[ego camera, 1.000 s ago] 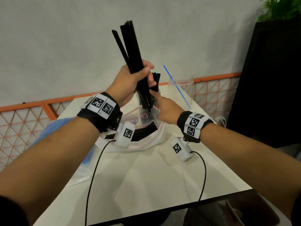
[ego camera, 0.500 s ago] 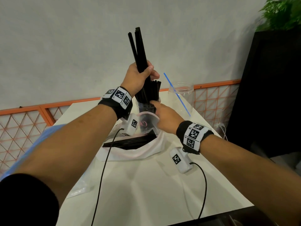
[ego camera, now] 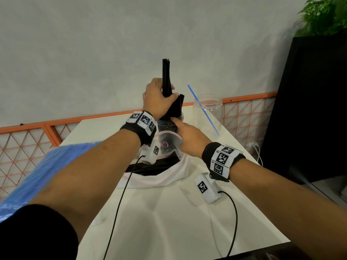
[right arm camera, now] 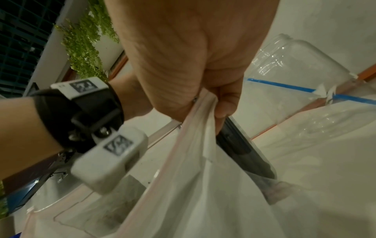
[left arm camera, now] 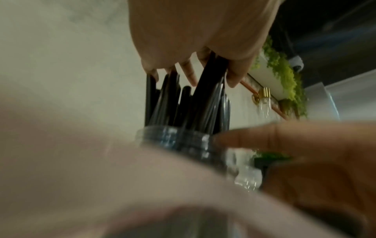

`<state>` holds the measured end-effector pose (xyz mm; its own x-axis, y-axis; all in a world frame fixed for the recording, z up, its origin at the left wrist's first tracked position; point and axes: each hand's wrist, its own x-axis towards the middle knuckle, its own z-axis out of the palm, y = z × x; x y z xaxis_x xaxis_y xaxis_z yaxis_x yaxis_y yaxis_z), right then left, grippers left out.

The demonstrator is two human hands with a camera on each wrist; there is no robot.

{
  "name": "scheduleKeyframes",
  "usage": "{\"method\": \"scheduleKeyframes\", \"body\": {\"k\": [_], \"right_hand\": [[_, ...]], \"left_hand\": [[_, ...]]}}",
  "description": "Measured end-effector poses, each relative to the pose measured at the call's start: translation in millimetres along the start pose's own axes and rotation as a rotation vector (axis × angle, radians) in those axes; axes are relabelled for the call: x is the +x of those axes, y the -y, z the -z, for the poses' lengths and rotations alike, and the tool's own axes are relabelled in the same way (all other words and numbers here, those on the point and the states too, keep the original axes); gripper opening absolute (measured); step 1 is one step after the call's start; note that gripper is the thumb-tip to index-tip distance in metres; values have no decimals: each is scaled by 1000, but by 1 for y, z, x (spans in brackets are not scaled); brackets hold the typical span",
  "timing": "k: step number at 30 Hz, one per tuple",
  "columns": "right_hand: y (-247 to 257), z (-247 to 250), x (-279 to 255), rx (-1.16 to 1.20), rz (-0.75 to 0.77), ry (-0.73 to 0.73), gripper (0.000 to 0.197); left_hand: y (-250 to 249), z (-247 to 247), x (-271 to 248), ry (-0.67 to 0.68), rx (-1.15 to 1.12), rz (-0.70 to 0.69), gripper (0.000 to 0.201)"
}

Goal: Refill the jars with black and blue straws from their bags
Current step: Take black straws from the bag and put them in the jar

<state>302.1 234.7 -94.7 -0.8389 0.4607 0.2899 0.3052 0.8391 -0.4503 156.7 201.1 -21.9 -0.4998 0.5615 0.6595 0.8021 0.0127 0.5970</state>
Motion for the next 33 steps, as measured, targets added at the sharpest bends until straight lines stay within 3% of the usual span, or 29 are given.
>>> {"method": "scheduleKeyframes", "body": {"k": [4, 8, 10, 12, 14, 15, 17, 19, 21, 22, 24, 27, 31, 33], "right_hand": [[-1, 0, 0, -26, -14, 17, 89], [-1, -2, 0, -16, -23, 28, 90], [-1, -2, 1, -18, -23, 26, 91], [-1, -2, 1, -17, -18, 23, 92], [-2, 0, -1, -9, 0, 15, 91], [-2, 0, -2, 1, 9, 6, 90], [-2, 0, -5, 28, 6, -30, 88], [-1, -1, -9, 37, -12, -82, 81], [2, -2, -12, 12, -5, -128, 65], [3, -2, -14, 6, 4, -137, 56], [3, -1, -18, 21, 22, -131, 39], [1, -1, -25, 29, 33, -67, 15], [0, -3, -32, -84, -38, 105, 13], [1, -4, -34, -97, -76, 158, 22]], "left_hand": [[-12, 7, 22, -73, -253, 1, 42], [-18, 16, 32, -37, -146, -172, 65], [-13, 13, 30, 80, 30, -242, 53], [-7, 8, 23, 291, 260, -217, 38], [-1, 2, 13, 466, 496, -136, 48], [-1, 3, 9, 458, 561, -135, 51], [-7, 11, 3, 293, 534, -208, 50], [-16, 21, -5, 55, 390, -292, 36], [-26, 31, -16, 28, 202, -211, 13], [-28, 35, -22, 118, 140, -129, 4], [-26, 40, -38, 406, 82, 7, 10], [-10, 44, -66, 807, 159, 99, 13], [8, 38, -98, 986, 411, 67, 13], [14, 34, -110, 1014, 551, -19, 28]]}}
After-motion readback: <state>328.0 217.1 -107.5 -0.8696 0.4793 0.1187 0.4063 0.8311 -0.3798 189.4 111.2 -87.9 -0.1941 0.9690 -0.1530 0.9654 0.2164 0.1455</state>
